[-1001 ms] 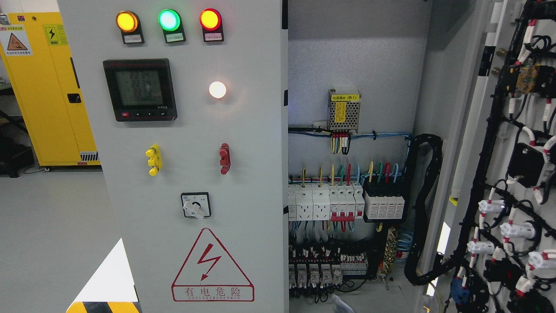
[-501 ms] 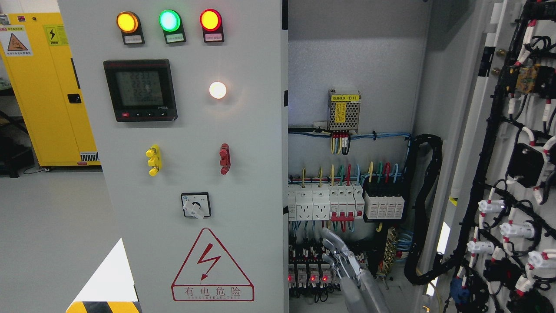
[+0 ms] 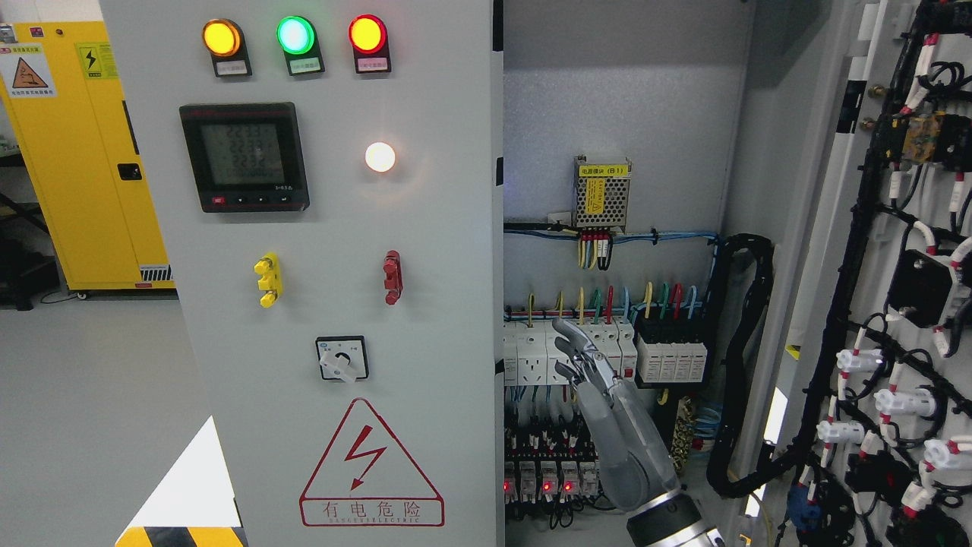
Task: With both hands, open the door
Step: 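Raise the right hand to the inner edge of the indicator-light door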
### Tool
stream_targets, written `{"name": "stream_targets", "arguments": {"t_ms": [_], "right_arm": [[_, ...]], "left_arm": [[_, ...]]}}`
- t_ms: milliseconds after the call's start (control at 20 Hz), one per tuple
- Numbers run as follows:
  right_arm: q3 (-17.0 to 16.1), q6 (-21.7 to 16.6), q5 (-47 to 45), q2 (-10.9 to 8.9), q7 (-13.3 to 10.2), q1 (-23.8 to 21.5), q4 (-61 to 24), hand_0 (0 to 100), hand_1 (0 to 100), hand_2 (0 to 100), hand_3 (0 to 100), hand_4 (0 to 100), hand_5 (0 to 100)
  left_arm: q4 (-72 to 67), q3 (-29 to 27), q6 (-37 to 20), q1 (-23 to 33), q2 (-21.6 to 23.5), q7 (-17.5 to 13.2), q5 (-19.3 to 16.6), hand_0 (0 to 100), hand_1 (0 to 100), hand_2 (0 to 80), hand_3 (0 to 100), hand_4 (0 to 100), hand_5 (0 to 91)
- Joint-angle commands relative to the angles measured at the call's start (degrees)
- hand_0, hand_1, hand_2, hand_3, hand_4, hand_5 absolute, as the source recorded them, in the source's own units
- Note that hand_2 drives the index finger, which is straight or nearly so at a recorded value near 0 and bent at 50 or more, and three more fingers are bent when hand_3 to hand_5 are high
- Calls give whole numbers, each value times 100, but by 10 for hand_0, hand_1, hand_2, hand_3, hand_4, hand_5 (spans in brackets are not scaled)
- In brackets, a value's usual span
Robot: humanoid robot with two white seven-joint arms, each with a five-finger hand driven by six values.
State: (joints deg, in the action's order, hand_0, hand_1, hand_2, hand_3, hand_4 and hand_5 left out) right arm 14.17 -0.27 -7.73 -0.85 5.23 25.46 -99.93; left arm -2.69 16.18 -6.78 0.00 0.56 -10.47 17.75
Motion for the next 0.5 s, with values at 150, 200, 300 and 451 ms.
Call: {"name": "stream_targets", "arguments": {"t_ms": [150, 200, 300, 451], "right_arm": [[-142, 27, -315, 313, 4, 802, 1589, 202, 121, 0, 0, 0, 0], [-142, 27, -465, 314, -4, 855, 1625, 202, 122, 0, 0, 0, 0], [-125, 36, -554, 305, -4, 952, 1678, 201, 123, 0, 0, 0, 0], [-116, 150, -554, 305, -4, 1110, 1713, 201, 122, 0, 0, 0, 0]], "left_arm": [[5, -9, 1, -167, 120, 27, 1, 0, 0, 0, 0, 0, 0], [5, -9, 1, -167, 119, 27, 1, 0, 0, 0, 0, 0, 0], [5, -9, 1, -167, 119, 18, 1, 0, 0, 0, 0, 0, 0], [5, -1, 1, -167, 119, 27, 1, 0, 0, 0, 0, 0, 0]]}}
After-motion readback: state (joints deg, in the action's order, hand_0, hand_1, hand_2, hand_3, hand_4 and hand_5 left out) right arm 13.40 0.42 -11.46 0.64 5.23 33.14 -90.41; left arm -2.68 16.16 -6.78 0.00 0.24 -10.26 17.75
